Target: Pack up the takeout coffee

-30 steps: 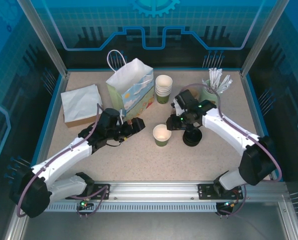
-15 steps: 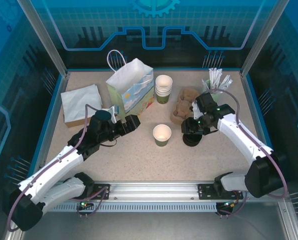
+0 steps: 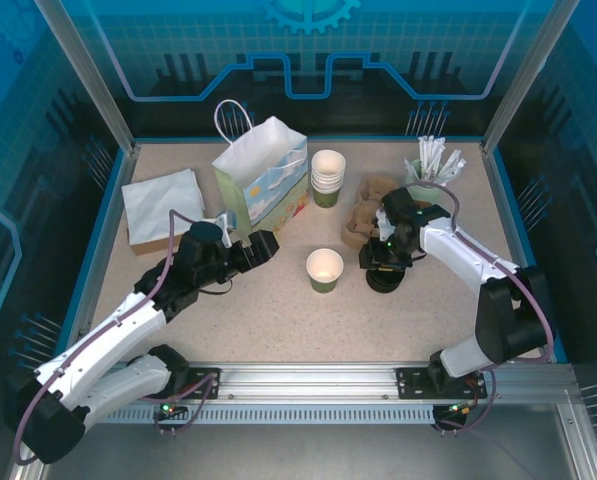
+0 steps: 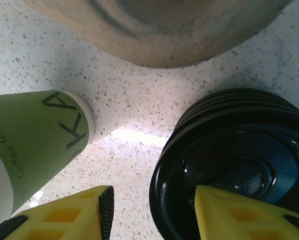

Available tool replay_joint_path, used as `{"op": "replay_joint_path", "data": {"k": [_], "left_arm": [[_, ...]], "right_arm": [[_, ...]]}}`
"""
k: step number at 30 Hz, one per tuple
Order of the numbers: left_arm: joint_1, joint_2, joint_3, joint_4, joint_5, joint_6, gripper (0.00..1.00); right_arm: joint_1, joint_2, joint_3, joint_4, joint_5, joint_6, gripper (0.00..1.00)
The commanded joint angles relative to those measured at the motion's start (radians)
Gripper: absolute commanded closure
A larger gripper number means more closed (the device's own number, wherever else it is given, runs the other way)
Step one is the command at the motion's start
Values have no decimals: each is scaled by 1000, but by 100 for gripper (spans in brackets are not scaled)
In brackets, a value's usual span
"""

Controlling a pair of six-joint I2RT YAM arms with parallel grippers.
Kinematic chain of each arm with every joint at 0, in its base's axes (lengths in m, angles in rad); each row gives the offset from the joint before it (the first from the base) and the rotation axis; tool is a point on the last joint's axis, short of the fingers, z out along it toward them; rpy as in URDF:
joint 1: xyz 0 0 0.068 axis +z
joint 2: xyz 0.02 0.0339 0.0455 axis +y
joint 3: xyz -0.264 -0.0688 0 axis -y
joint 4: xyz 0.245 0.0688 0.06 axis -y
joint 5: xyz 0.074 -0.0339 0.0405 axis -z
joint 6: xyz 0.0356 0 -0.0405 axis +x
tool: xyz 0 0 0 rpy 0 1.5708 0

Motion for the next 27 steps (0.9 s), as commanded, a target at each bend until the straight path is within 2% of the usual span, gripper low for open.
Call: {"op": "replay_joint_path", "data": {"k": [1, 11, 16, 27], "left_arm": [[-7, -4, -16, -15, -22, 17, 1], [-7, -4, -17, -18, -21, 17, 1], [-8, -3, -17, -16, -20, 17, 1], [-7, 7, -14, 13, -1, 24, 1]], "right_arm": [[-12, 19, -19, 11, -17, -6, 56], [-11, 43, -32, 15, -20, -6, 67], [-12, 39, -27, 11, -23, -6, 77], [-16, -15, -20, -18, -30, 0, 84]]}}
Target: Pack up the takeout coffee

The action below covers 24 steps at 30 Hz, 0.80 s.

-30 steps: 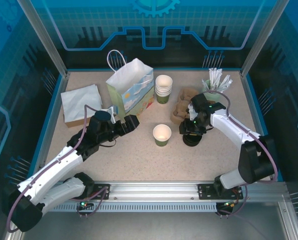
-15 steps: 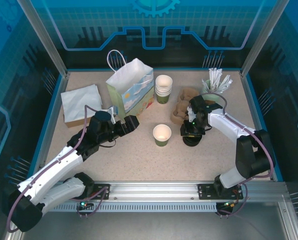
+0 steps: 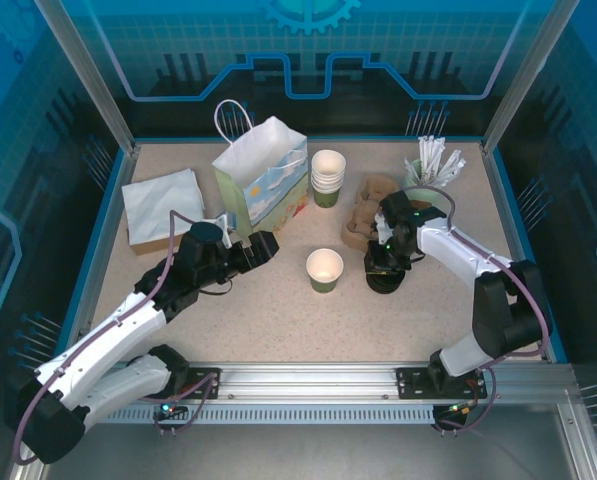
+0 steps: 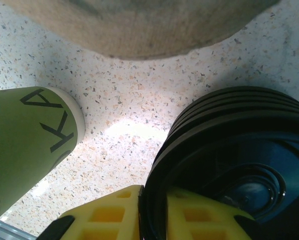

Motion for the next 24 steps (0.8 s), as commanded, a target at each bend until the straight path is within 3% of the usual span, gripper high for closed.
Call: {"op": "replay_joint_path", "data": {"k": [1, 11, 18, 24], "left_arm": [[-8, 8, -11, 17, 3, 24, 1], [-8, 14, -1, 84, 50, 68, 1], [-8, 10, 19, 287, 136, 246, 1], [-7, 23, -4, 601, 197, 478, 1]], "right_arm": [[-17, -44, 0, -31, -25, 1, 85], [-69, -115, 8, -47, -110, 3, 87], [-170, -230, 43, 4, -427, 61, 87], [-216, -307, 118, 85, -650, 183, 88]]}}
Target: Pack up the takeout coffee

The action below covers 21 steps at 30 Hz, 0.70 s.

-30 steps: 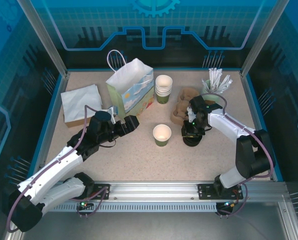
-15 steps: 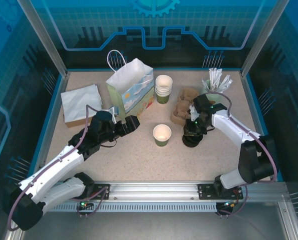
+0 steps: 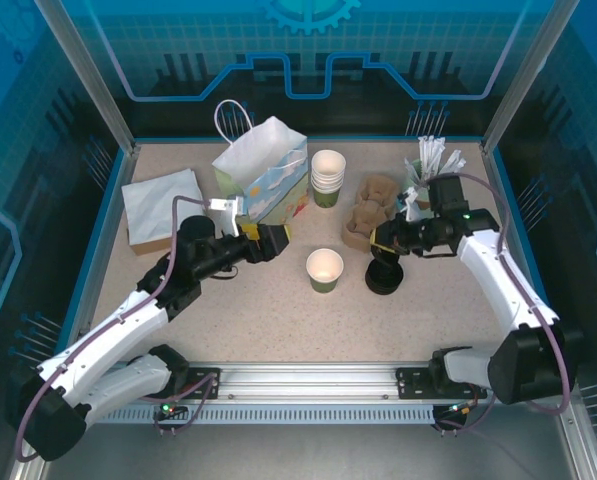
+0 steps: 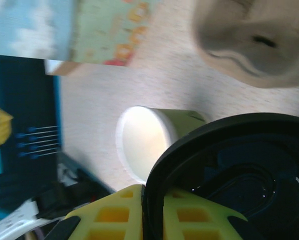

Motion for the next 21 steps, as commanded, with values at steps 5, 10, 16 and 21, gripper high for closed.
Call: {"op": "replay_joint_path", "data": {"k": [5, 10, 16, 21], "left_arm": [[-7, 59, 31, 365, 250, 493, 1], [-6, 135, 70, 449, 368, 634, 1], [-22, 240, 146, 478, 477, 691, 1], [-57, 315, 200, 471, 493, 738, 1]], "right_arm": [[-12, -52, 136, 95, -298, 140, 87], [6, -76, 182, 165, -379, 225, 87], [61, -76, 239, 189, -416, 274, 86], [130, -76, 254, 242, -399, 328, 86]]}}
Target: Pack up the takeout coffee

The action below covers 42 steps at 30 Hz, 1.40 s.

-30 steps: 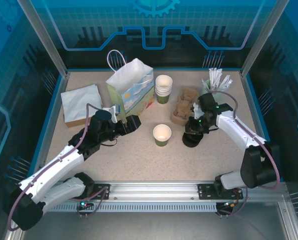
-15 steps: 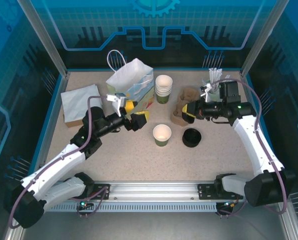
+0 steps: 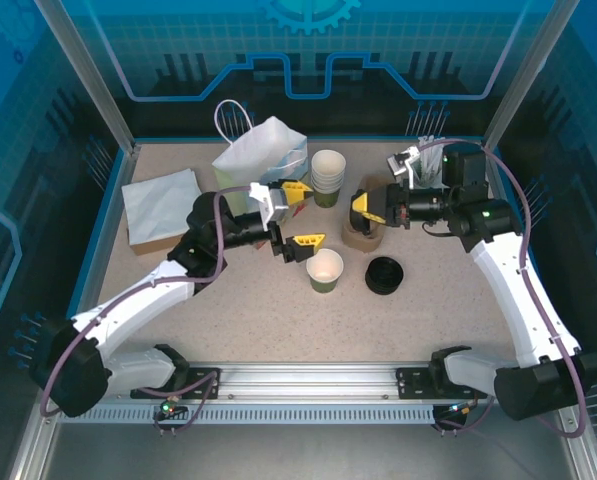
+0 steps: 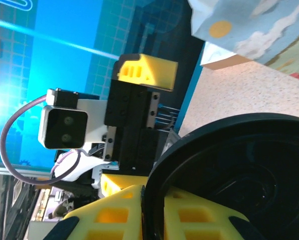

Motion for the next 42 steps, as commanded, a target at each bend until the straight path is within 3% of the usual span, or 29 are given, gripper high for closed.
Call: {"op": "replay_joint_path", "data": {"k": [1, 17, 42], "left_arm": [[-24, 41, 56, 48, 63, 71, 1], [-51, 149, 114, 77, 83, 67, 3], [-54, 136, 144, -19, 124, 146, 31]], "right_arm": [[47, -14, 32, 54, -21, 58, 86], [138, -4, 21, 123, 25, 111, 86], [163, 4, 9, 138, 19, 126, 86]]}}
